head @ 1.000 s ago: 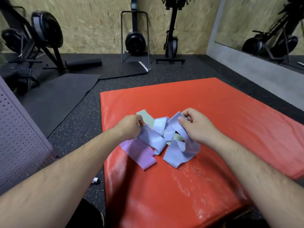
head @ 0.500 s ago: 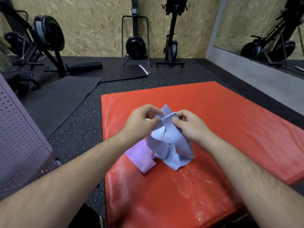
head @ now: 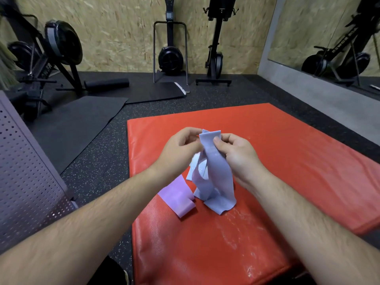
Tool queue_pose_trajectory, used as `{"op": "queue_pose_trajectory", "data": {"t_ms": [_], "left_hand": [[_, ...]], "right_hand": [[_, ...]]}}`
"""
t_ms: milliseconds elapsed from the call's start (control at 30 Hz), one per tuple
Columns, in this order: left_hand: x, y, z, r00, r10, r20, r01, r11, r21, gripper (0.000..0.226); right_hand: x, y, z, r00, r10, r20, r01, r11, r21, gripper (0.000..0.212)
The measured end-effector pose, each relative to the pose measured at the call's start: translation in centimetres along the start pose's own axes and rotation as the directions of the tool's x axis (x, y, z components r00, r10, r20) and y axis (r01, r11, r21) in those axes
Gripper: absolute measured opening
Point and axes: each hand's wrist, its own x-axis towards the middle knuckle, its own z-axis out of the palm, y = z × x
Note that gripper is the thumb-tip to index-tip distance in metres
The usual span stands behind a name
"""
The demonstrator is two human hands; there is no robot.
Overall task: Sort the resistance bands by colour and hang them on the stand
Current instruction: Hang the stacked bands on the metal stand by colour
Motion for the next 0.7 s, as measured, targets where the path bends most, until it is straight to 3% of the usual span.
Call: {"op": "queue_pose_trajectory", "data": {"t_ms": [67,200,333,467,600,700], "left_hand": [[0.0,0.3,-0.4,1.0,-0.009,0.007,0.009,1.0,-0.008,0.024],[-0.3,0.6,-0.4,0.993,0.104,-0.056,-0.099,0.991,0.093,0.01],[-0.4,1.3,-0.7,0.967,0.186,-0.172,-0.185,0.982,0.023,0.005],[-0.2,1.7,-1.9,0.943,0.115,-0.313,-0.157,0.981,-0.113,0.007],[-0.1,-0.5,-3.6,0.997,-0.056,-0.061,0.054,0.998,-0.032,0.008],[0.0,-3.9,-4.8,0.992,-0.106,0.074,0.071,0.923,0.377,0.016]], "right_hand": [[-0.1,0.0,0.1,0.998,-0.064,0.012,0.065,0.995,-0.073,0.014],[-0.5,-0.2,0.6,0.986,-0.158,0.061,0.164,0.979,-0.123,0.006],[-0.7,-0.9,0.1,0.978,-0.05,0.201,0.07,0.993,-0.095,0.037],[-0.7,-0.9,-2.2,0.918,0.038,0.394,0.086,0.953,-0.29,0.024],[0.3,-1.1,-5.4,0.957,0.007,0.289,0.12,0.9,-0.419,0.021],[0.6,0.3,-6.6,0.958,0.011,0.287,0.199,0.695,-0.691,0.027]]}}
